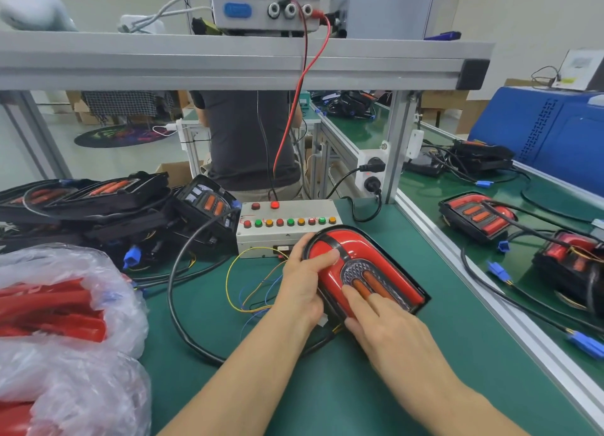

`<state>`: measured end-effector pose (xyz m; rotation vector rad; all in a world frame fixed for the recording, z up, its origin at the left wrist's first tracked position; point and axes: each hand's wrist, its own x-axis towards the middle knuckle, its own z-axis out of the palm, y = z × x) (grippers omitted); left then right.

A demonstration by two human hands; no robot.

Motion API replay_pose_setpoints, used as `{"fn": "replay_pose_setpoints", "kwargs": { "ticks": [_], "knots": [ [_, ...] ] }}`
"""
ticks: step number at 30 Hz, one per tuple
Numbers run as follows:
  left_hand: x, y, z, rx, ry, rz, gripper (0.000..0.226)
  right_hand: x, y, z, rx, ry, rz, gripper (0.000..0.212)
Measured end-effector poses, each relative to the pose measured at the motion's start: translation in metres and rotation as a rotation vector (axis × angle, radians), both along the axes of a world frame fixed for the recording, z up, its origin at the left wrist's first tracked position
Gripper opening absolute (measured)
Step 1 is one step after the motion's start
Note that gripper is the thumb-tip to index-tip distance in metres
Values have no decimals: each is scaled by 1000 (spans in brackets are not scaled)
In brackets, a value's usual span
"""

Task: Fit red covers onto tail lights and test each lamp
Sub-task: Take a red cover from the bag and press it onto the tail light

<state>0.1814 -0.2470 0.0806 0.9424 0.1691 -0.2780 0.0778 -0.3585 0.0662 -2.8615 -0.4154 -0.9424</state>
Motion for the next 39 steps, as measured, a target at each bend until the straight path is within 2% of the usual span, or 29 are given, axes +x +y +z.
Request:
{"fn": "replay_pose_setpoints", "kwargs": {
  "ticks": [2,4,7,9,10,12,13,15,19,22,27,31,37,39],
  "knots": [
    [-1,-1,1,12,-21,27,56,-2,-2,0,52,51,8,54],
    [0,-1,4,1,-29,77,55,-7,-9,5,193,157,25,45],
    [2,3,8,-8,-38,127,56,-16,-23,14,716,322,-49,27],
    [3,7,11,-11,-34,138,57,-18,-31,13,1078,358,-170,36],
    [4,7,11,-12,-31,143,58,-18,-34,12,1248,454,-202,44],
    [3,7,13,-9,-33,137,58,-16,-31,11,1567,772,-103,70],
    [2,6,13,-2,-36,125,57,-15,-28,10,1686,892,-7,76],
    [0,3,13,12,-43,94,52,-10,-21,10,1814,996,102,71],
    [-3,2,13,28,-83,67,37,0,-15,6,1939,929,117,63],
    [-5,6,15,47,-93,14,27,-1,-14,5,1906,868,126,65],
    [-4,11,19,30,-13,-64,29,-4,-14,2,1892,815,135,68],
    [0,14,18,30,38,-70,19,-5,-15,4,1869,863,181,64],
    [3,14,16,50,16,-78,27,-3,-13,5,1860,837,155,63],
    [5,15,15,59,8,-83,24,-3,-13,5,1851,833,151,64]
  ]
}}
